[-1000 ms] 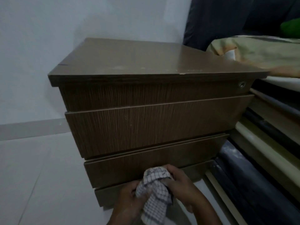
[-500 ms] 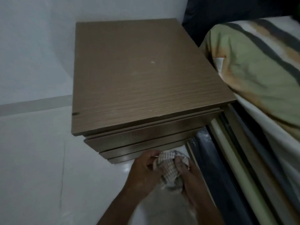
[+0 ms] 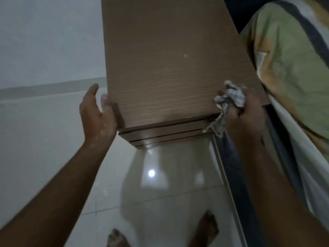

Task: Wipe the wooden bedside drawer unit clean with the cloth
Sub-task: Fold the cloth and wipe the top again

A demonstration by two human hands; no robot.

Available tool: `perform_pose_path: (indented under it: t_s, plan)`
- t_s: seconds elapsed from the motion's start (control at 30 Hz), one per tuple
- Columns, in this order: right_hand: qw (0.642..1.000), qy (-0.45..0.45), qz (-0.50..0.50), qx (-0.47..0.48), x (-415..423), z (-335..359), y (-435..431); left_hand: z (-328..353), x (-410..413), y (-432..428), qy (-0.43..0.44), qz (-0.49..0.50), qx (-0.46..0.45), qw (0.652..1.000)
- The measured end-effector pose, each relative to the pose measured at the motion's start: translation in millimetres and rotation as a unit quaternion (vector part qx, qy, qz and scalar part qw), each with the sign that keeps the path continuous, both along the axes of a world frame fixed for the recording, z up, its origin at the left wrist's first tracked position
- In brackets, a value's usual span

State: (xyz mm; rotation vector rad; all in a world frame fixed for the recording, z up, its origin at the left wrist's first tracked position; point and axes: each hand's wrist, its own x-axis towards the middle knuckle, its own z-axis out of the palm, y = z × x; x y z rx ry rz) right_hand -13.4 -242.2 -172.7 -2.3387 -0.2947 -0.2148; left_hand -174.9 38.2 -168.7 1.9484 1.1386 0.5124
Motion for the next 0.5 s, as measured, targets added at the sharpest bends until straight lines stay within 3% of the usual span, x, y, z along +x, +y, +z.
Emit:
perform_pose_path:
  t_s: [0.07, 0.13, 0.33, 0.5]
  plan:
    - [0.981, 0.054, 0.024, -0.184, 8.0, -18.6, 8.3, -11.0, 18.1, 9.1, 0.012, 0.019, -0.096, 0.995]
    - [0.964, 0.021, 0.041, -0.262, 5.4, -27.9, 18.1, -15.5, 31.7, 9.4, -0.007, 0.031, -0.167, 0.985]
    - [0.936, -0.011, 0.099, -0.337, -21.0, -31.7, 62.4, -21.9, 34.8, 11.1, -0.094, 0.094, -0.27, 0.954]
    - [0.928, -0.024, 0.205, -0.311, -66.0, -30.2, 133.8, -26.6, 34.4, 14.6, -0.123, 0.094, -0.285, 0.946]
